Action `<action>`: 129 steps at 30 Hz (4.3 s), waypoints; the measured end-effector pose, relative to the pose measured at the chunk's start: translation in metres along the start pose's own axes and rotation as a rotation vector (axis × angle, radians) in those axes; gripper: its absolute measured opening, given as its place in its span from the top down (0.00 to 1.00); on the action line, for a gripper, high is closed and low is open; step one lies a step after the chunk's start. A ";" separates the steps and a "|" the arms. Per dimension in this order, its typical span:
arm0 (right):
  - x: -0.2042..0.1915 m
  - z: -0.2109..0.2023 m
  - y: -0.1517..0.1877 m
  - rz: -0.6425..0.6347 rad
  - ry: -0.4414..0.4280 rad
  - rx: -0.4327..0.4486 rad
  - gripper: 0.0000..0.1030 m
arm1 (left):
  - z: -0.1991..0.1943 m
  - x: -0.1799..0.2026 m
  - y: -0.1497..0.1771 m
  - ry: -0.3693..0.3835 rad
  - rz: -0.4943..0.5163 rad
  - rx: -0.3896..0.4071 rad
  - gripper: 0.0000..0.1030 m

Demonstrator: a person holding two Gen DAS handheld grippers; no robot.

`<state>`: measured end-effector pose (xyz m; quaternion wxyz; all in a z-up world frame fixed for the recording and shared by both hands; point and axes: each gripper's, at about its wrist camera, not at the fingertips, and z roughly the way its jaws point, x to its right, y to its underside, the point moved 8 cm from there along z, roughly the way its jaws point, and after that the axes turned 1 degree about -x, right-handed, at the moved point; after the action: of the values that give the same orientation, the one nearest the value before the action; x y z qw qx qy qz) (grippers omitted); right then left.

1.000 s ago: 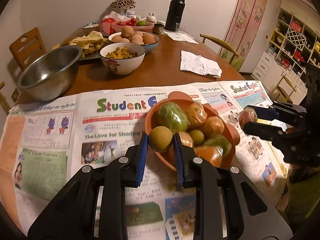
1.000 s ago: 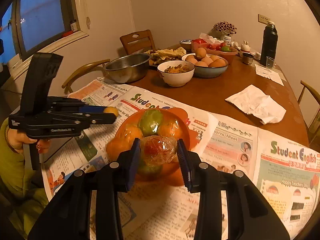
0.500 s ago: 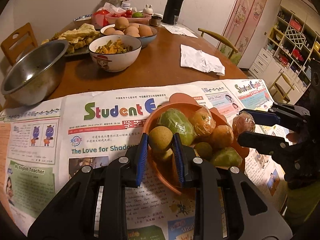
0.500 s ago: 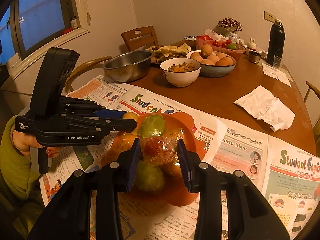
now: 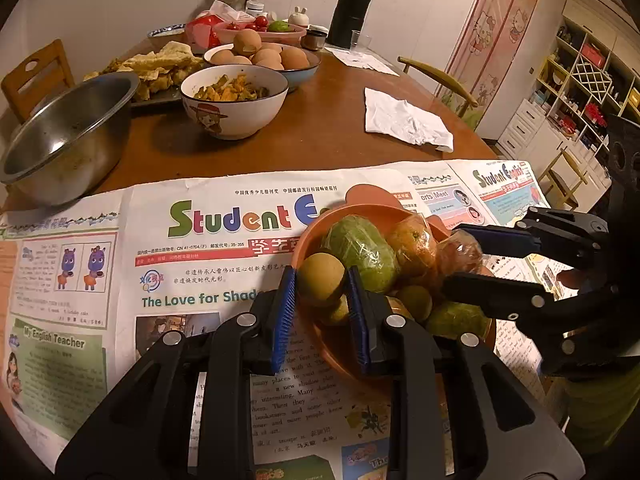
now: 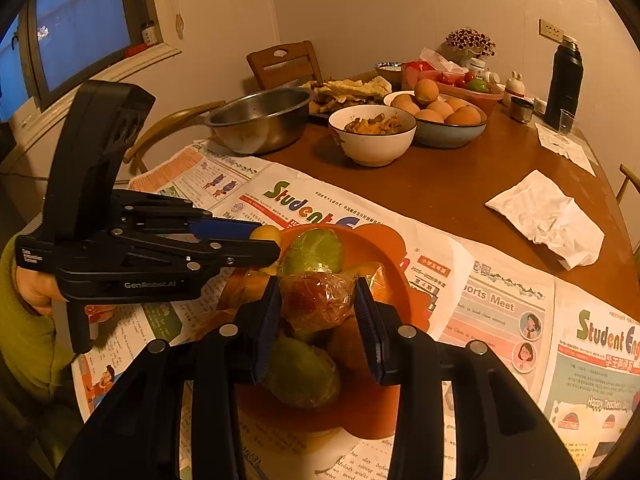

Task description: Organize fruits

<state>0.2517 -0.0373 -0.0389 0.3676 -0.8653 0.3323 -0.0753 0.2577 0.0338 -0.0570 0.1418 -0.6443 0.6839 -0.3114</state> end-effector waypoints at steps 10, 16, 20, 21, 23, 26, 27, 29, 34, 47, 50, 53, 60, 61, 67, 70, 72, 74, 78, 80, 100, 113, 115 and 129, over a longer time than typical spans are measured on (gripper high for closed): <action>-0.001 0.009 0.001 0.007 -0.001 -0.018 0.65 | -0.001 0.000 0.000 0.005 0.001 0.004 0.82; -0.001 0.011 0.002 0.008 0.003 -0.027 0.63 | -0.002 0.000 0.000 0.006 0.000 0.009 0.82; -0.002 0.011 0.003 0.008 0.002 -0.027 0.57 | -0.002 0.000 0.000 0.006 0.001 0.009 0.82; -0.002 0.010 0.002 0.009 0.003 -0.025 0.54 | -0.002 0.000 0.000 0.007 0.000 0.009 0.82; -0.003 0.009 0.002 0.009 0.001 -0.022 0.51 | -0.003 0.000 0.000 0.006 0.000 0.009 0.82; -0.003 0.005 0.003 0.014 0.003 -0.015 0.45 | -0.003 0.000 0.000 0.005 -0.001 0.011 0.82; -0.003 0.003 0.003 0.015 0.004 -0.010 0.42 | -0.003 0.000 0.000 0.005 -0.002 0.012 0.82; -0.003 -0.002 0.003 0.023 0.008 0.001 0.39 | -0.006 0.000 -0.002 0.003 -0.006 0.021 0.77; -0.001 -0.026 0.003 0.041 0.025 0.054 0.22 | -0.020 0.004 -0.006 -0.005 -0.003 0.047 0.68; -0.003 -0.075 0.014 0.053 0.086 0.134 0.10 | -0.066 0.027 -0.005 -0.034 0.008 0.144 0.46; -0.005 -0.084 0.015 0.048 0.102 0.149 0.08 | -0.073 0.030 -0.004 -0.043 0.011 0.157 0.43; -0.008 -0.091 0.014 0.042 0.111 0.166 0.07 | -0.080 0.033 -0.004 -0.054 0.014 0.172 0.35; -0.011 -0.100 0.014 0.040 0.124 0.185 0.06 | -0.091 0.036 -0.002 -0.076 0.018 0.191 0.28; -0.011 -0.101 0.014 0.038 0.125 0.186 0.06 | -0.093 0.037 -0.001 -0.077 0.017 0.194 0.27; -0.014 -0.102 0.013 0.030 0.138 0.188 0.05 | -0.101 0.035 0.001 -0.094 0.008 0.208 0.15; -0.015 -0.102 0.014 0.027 0.147 0.187 0.05 | -0.103 0.033 0.002 -0.104 0.004 0.212 0.12; -0.016 -0.102 0.014 0.026 0.148 0.187 0.05 | -0.105 0.033 0.002 -0.113 0.000 0.215 0.10; -0.015 -0.102 0.014 0.027 0.151 0.186 0.05 | -0.107 0.032 0.003 -0.118 -0.004 0.217 0.10; -0.016 -0.102 0.014 0.025 0.164 0.183 0.05 | -0.109 0.031 0.005 -0.126 -0.008 0.221 0.10; -0.016 -0.103 0.014 0.028 0.169 0.185 0.05 | -0.110 0.030 0.006 -0.130 -0.008 0.220 0.10; -0.014 -0.116 0.027 0.042 0.221 0.205 0.04 | -0.121 0.031 0.028 -0.200 -0.016 0.227 0.10; -0.017 -0.118 0.047 0.061 0.219 0.198 0.04 | -0.124 0.041 0.052 -0.235 -0.029 0.224 0.09; -0.017 -0.118 0.049 0.062 0.218 0.195 0.04 | -0.123 0.041 0.056 -0.244 -0.033 0.219 0.09; -0.015 -0.112 0.080 0.100 0.222 0.162 0.04 | -0.114 0.046 0.086 -0.263 -0.071 0.206 0.09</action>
<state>0.1567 -0.1337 -0.0118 0.4005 -0.8014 0.4066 -0.1790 0.1152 0.0145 -0.0127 0.2842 -0.6854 0.6006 -0.2978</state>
